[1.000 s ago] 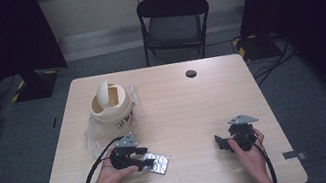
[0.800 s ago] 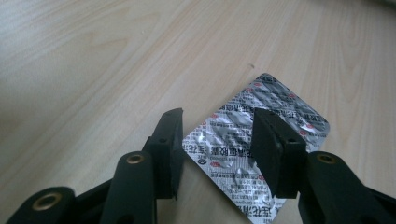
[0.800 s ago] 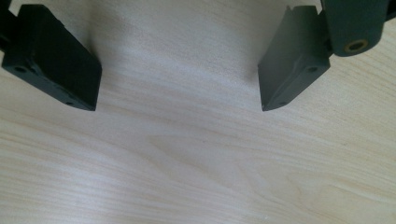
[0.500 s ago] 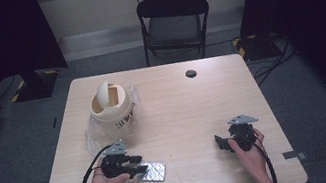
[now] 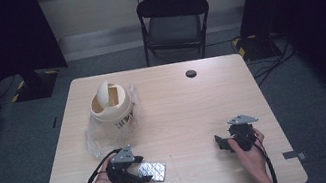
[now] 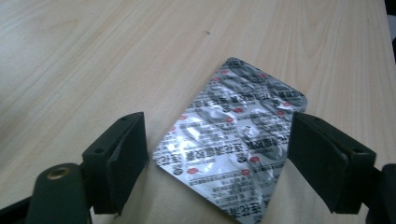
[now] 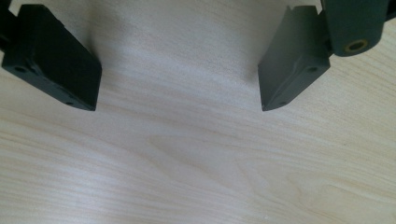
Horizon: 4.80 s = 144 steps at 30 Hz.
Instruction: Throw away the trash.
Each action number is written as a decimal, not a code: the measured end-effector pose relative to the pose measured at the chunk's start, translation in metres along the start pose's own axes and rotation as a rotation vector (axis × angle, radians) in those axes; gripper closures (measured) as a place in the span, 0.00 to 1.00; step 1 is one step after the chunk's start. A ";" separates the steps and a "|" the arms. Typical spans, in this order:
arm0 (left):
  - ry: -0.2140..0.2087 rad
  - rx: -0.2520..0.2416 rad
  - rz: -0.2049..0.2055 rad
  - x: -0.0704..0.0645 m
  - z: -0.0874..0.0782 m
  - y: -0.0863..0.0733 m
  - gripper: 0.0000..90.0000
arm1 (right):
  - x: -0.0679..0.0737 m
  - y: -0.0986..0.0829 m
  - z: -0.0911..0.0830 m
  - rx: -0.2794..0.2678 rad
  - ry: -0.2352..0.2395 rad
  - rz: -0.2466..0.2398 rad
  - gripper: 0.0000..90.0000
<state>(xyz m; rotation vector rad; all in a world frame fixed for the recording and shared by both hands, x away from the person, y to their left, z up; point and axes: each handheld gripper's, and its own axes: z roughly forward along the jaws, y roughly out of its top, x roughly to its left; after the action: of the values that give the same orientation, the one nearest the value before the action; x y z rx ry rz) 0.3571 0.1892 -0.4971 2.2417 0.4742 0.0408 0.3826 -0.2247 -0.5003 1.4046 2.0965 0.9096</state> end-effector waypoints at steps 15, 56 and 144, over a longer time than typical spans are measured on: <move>0.150 -0.027 -0.011 0.000 -0.001 -0.003 0.39 | 0.000 0.000 0.000 0.000 0.000 0.001 0.14; 0.200 -0.312 -0.295 0.030 -0.114 -0.014 0.39 | 0.000 0.000 0.000 0.000 0.000 0.001 0.14; 0.377 -0.218 -0.346 0.148 -0.121 0.064 0.91 | 0.000 0.000 0.000 0.000 0.000 0.001 0.14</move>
<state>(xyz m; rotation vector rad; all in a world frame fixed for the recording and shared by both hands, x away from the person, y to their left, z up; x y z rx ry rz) 0.4928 0.2919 -0.3889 1.9132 1.0058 0.3231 0.3827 -0.2246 -0.5003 1.4061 2.0959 0.9100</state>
